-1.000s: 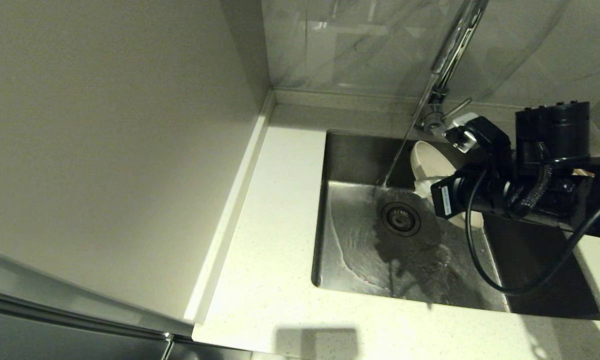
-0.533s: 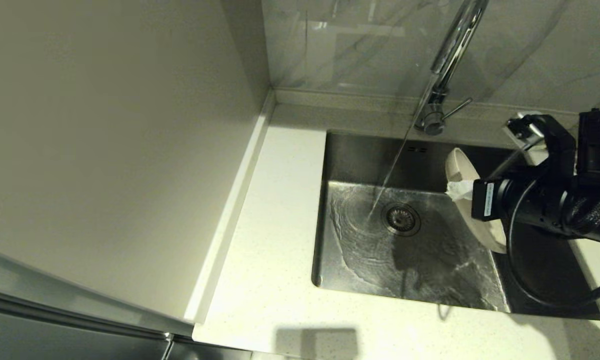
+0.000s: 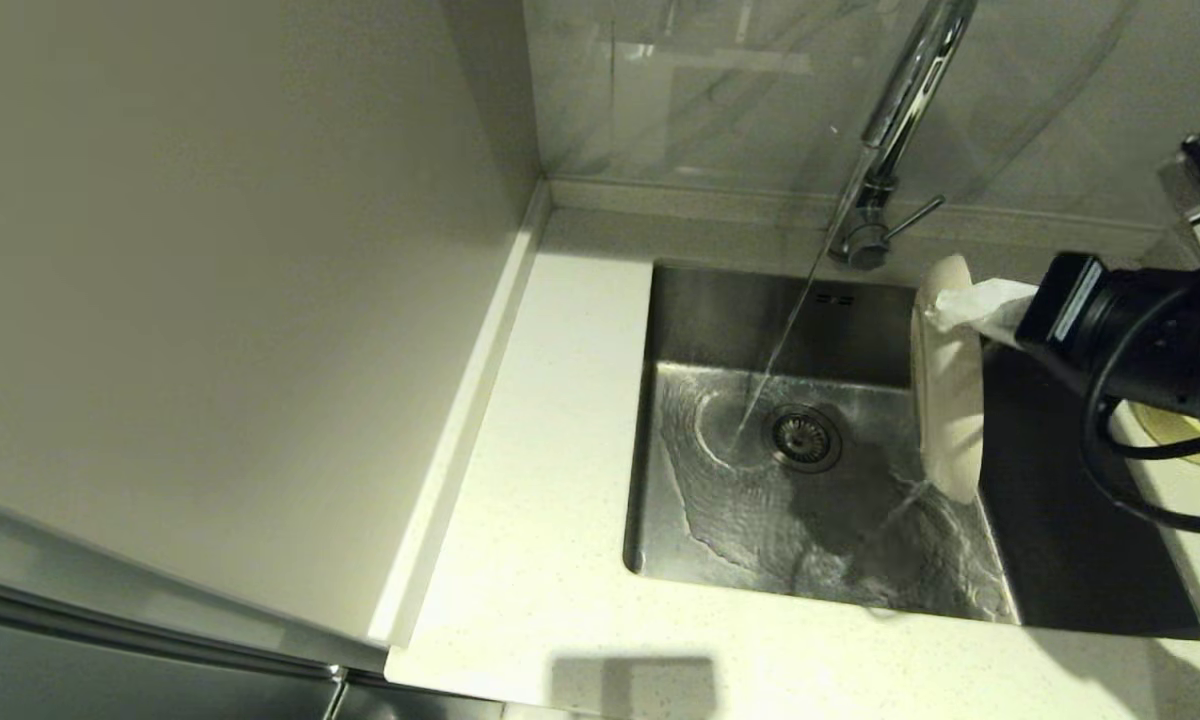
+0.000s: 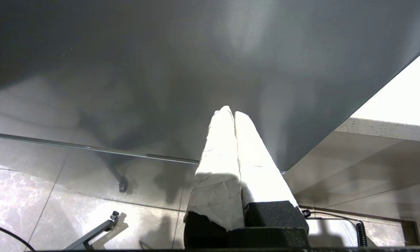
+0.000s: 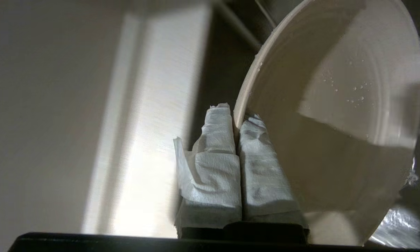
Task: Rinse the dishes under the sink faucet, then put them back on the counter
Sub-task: Rinse the plate
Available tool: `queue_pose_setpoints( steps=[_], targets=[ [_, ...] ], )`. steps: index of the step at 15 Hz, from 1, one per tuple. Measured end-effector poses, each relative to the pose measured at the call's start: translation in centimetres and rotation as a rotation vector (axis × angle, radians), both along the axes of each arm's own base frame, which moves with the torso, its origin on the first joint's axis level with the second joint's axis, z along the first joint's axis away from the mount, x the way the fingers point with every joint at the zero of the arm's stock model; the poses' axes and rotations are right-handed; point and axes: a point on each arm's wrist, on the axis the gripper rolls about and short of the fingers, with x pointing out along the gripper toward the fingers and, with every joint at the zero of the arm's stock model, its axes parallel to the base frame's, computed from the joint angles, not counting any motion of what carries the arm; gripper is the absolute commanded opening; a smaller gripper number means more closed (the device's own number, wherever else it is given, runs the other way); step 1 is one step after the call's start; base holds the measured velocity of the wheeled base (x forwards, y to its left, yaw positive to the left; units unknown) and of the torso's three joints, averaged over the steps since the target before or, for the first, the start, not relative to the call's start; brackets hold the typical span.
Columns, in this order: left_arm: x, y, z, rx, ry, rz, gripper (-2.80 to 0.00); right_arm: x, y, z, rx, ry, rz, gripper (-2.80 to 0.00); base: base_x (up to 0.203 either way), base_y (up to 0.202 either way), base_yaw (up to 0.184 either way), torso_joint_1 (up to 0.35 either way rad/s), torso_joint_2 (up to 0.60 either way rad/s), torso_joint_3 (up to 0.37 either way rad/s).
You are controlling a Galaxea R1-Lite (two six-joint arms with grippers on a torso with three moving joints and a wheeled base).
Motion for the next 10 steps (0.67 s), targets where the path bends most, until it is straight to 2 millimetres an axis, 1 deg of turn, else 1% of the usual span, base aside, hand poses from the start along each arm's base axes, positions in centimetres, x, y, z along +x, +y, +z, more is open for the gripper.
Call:
queue_pose_setpoints(
  steps=[2,4,7,10],
  targets=[
    [0.0,0.0,0.0,0.0,0.0,0.0,-2.8,-0.5,-0.5,1.2,0.096,-0.06,0.041,-2.8,0.0,0.0,0.0,0.0,0.0,0.0],
    [0.0,0.0,0.0,0.0,0.001,0.0,-2.8,-0.7,-1.0,1.5,0.11,-0.078,0.028,-2.8,0.0,0.0,0.0,0.0,0.0,0.0],
    [0.0,0.0,0.0,0.0,0.0,0.0,-2.8,-1.0,-1.5,0.9,0.062,-0.079,0.011,-2.8,0.0,0.0,0.0,0.0,0.0,0.0],
    [0.0,0.0,0.0,0.0,0.0,0.0,-2.8,-1.5,-2.1,-0.6,-0.041,-0.05,-0.01,-2.8,0.0,0.0,0.0,0.0,0.0,0.0]
  ],
)
